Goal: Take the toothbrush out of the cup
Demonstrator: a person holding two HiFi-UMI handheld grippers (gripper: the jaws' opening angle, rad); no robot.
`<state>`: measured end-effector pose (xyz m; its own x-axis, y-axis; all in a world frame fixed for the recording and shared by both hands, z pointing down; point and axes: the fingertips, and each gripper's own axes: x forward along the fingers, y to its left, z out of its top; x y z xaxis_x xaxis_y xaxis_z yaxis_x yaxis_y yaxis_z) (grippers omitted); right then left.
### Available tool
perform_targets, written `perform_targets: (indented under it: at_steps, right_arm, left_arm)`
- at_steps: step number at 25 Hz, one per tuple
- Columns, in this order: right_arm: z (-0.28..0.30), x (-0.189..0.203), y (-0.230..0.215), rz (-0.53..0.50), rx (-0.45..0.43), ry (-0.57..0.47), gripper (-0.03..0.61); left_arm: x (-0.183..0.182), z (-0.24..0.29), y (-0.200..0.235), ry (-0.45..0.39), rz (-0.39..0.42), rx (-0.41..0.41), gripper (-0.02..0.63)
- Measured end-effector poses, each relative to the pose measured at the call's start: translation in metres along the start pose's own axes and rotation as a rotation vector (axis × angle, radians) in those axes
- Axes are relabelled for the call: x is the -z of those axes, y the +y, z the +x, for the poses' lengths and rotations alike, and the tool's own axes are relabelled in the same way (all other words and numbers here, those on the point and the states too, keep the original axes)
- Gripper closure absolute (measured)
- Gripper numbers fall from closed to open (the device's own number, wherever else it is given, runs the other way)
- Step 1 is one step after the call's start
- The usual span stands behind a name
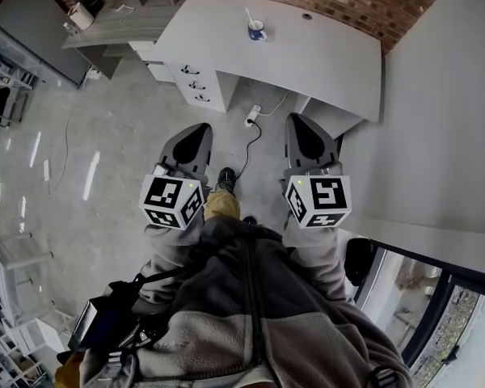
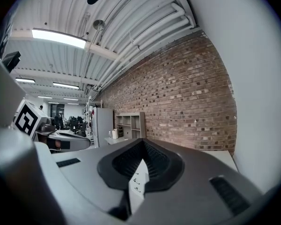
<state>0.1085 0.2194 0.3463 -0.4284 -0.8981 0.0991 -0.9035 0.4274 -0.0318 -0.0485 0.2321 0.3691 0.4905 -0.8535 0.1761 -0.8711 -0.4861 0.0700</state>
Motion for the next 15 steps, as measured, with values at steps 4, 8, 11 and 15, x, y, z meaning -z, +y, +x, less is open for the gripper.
perform_targets:
  at_steps: [4, 8, 11, 15]
  right_arm:
    - [0.018, 0.01, -0.009, 0.002, 0.004, 0.028, 0.577]
    - [0.047, 0.007, -0.024, -0.012, 0.025, 0.03, 0.577]
    - [0.079, 0.004, -0.037, -0.019, 0.038, 0.041, 0.577]
    - [0.13, -0.004, -0.054, -0.031, 0.048, 0.048, 0.577]
  left_arm:
    - [0.004, 0.021, 0.011, 0.01, -0.007, 0.013, 0.609]
    - [-0.002, 0.052, 0.031, 0.001, -0.015, 0.029, 0.609]
    - [-0.007, 0.083, 0.05, -0.003, -0.026, 0.044, 0.609]
    - [-0.018, 0.128, 0.083, -0.003, -0.035, 0.059, 0.609]
